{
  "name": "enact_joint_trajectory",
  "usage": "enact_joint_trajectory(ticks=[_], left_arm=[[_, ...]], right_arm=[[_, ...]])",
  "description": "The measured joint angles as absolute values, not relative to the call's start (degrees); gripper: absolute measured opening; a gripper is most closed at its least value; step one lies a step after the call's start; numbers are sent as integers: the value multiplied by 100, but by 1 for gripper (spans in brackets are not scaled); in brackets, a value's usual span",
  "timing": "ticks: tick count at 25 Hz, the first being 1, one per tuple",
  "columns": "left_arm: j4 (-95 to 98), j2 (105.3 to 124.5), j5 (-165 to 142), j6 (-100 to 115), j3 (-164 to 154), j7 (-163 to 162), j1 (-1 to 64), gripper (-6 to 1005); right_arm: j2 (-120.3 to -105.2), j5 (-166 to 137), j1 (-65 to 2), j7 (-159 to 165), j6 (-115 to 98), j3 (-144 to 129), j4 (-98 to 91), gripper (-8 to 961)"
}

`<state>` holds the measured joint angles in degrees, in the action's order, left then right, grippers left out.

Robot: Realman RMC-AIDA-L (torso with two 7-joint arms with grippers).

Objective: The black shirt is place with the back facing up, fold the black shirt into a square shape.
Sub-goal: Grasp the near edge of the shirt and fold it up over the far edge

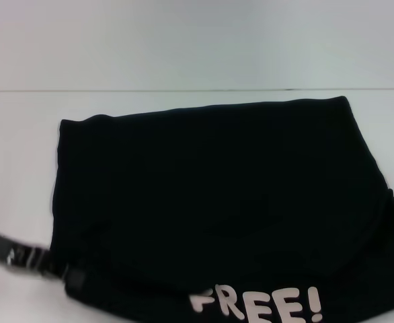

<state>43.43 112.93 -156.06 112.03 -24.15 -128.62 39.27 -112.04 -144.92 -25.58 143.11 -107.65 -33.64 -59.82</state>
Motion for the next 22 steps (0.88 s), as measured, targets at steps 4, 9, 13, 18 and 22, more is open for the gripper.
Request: enact_joint_trajectory(ticks=[4,9,13,18,22], left_arm=[[4344,11099,-15406,11401,-1940,-12934,4142,41],[4234,10974,-15398,10641,-1964,-13541,4514,46],[4035,10912,-15399,9638,-2045,-13953,4774,51],[3777,10964,-15417,8272,-2407,-14400,4911,57],[3626,11120,-15426,7445,-2943,-14741,4929,62]], right_arm=[[-11064,-14227,-2802,14190,-10863,-2911,-5942,57],[-10791,-14145,-3330,14188,-10475,-2531,-5563,57],[-10592,-14137,-3748,14238,-9391,-2423,-4990,57],[-10616,-14181,-4141,14223,-7845,-2621,-4053,56],[-10798,-14211,-4317,14266,-6857,-2968,-3692,56]])
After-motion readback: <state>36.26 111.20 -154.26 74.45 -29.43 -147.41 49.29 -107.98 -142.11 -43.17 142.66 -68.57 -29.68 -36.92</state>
